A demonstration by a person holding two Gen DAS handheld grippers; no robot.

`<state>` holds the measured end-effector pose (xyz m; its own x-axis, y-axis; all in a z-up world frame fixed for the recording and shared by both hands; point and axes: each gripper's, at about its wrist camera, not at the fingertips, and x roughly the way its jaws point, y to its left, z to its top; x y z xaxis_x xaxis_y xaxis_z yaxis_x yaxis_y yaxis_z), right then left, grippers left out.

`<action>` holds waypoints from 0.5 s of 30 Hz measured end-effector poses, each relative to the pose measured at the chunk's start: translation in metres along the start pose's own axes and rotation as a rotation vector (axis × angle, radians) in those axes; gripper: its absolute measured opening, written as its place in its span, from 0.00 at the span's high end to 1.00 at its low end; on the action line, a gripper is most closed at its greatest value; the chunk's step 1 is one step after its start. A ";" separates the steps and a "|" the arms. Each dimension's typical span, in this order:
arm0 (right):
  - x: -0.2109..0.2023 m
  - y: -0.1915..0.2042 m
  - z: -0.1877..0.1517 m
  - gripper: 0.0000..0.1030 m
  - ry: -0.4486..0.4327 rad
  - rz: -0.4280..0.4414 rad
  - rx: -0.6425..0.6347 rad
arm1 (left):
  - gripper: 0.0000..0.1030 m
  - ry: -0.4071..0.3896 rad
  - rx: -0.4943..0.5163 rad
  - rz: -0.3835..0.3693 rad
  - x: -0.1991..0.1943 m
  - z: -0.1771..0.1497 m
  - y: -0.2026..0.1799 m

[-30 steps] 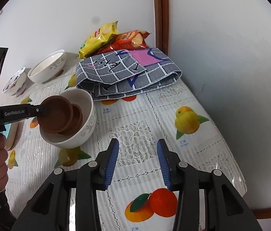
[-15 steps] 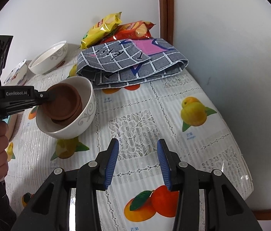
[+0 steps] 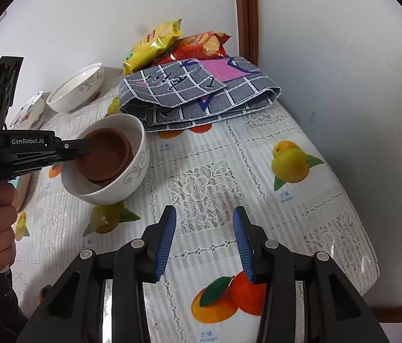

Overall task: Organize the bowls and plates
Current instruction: 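Lower the left gripper's brown bowl onto the other inside the white bowl, open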

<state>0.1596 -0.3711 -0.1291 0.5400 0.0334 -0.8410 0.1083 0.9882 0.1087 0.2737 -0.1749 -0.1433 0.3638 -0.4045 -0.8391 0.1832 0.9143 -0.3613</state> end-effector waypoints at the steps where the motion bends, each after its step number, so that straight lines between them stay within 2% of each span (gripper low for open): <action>1: -0.006 0.000 -0.001 0.60 -0.009 0.001 0.006 | 0.83 -0.004 0.008 0.000 -0.004 -0.001 -0.002; 3: -0.014 0.001 -0.002 0.60 -0.018 -0.002 0.014 | 0.73 -0.027 0.039 0.004 -0.019 -0.006 -0.009; 5: -0.025 0.003 -0.004 0.59 -0.029 -0.006 0.023 | 0.73 -0.052 0.057 0.016 -0.033 -0.010 -0.013; 7: -0.036 0.006 -0.007 0.53 -0.030 -0.001 0.029 | 0.73 -0.076 0.085 0.035 -0.049 -0.019 -0.016; 10: -0.050 0.013 -0.011 0.53 -0.007 0.052 0.039 | 0.73 -0.094 0.103 0.041 -0.072 -0.034 -0.016; 15: -0.078 0.028 -0.023 0.53 -0.055 0.008 0.034 | 0.73 -0.110 0.139 0.047 -0.099 -0.059 -0.010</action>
<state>0.1012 -0.3422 -0.0726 0.5857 0.0324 -0.8099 0.1313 0.9822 0.1343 0.1818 -0.1428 -0.0806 0.4715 -0.3683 -0.8013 0.2856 0.9234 -0.2564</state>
